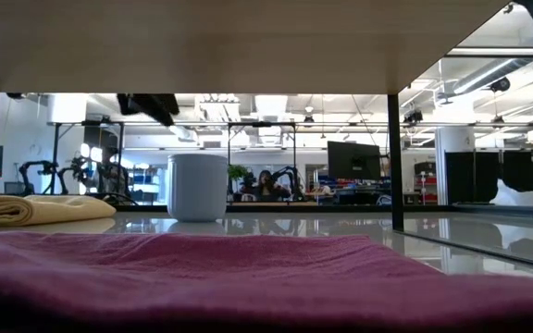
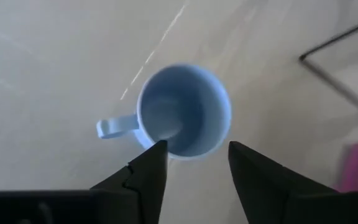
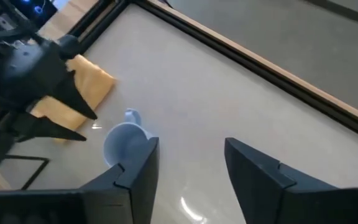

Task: Stack small to large cups/mugs on shelf
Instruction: Put the light blue mug on the shelf

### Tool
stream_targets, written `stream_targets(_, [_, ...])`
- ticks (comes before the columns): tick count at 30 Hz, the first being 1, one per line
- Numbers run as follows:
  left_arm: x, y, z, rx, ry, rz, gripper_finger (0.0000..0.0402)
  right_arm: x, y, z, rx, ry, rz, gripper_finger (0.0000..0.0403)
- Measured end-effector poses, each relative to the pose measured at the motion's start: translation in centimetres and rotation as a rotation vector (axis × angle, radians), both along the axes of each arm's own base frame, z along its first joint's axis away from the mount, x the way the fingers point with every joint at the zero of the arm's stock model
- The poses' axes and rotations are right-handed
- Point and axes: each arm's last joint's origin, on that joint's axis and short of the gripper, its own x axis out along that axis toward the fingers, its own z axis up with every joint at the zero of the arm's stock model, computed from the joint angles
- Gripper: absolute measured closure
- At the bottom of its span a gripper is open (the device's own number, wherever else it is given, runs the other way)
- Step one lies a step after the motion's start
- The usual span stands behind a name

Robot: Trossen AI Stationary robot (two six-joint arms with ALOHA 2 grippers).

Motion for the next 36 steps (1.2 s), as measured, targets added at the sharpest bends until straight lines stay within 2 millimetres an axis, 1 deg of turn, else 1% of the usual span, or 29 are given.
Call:
stream_targets(4, [1.8,0.7,-0.9,0.054,0.125,-0.073,0.0215,-0.4,0.2,0.0,0.003,0.027,-0.009,0.0222])
stream_targets(7, [2.9,1.3,-1.0,0.118,0.213,-0.090,0.0202,-0.2,0.2,-0.5,0.011,0.051,-0.016,0.0222])
stream_targets(13, [4.8,2.0,-0.6,0.175,0.234,-0.136,0.0198,-0.2,0.3,-0.8,0.023,0.069,-0.025,0.0222])
stream_targets(15, [5.3,2.3,-1.1,0.183,0.249,-0.154,0.0198,-0.2,0.3,-0.9,0.023,0.070,-0.026,0.0222])
stream_targets(18, [5.8,2.9,-2.3,0.188,0.292,-0.175,0.0198,-0.2,0.2,-0.9,0.024,0.072,-0.026,0.0222])
stream_targets(22, [6.4,3.5,-3.8,0.189,0.352,-0.188,0.0198,-0.1,0.2,-1.1,0.025,0.080,-0.026,0.0222])
stream_targets(25, [6.6,3.8,-4.4,0.183,0.371,-0.187,0.0198,0.0,0.2,-1.4,0.027,0.091,-0.026,0.0223])
stream_targets(29, [6.7,3.8,-4.5,0.181,0.375,-0.188,0.0198,0.1,0.2,-2.1,0.036,0.114,-0.032,0.0224])
stream_targets(36, [6.5,3.8,-4.2,0.188,0.365,-0.183,0.0198,0.4,0.2,-3.3,0.049,0.155,-0.037,0.0225])
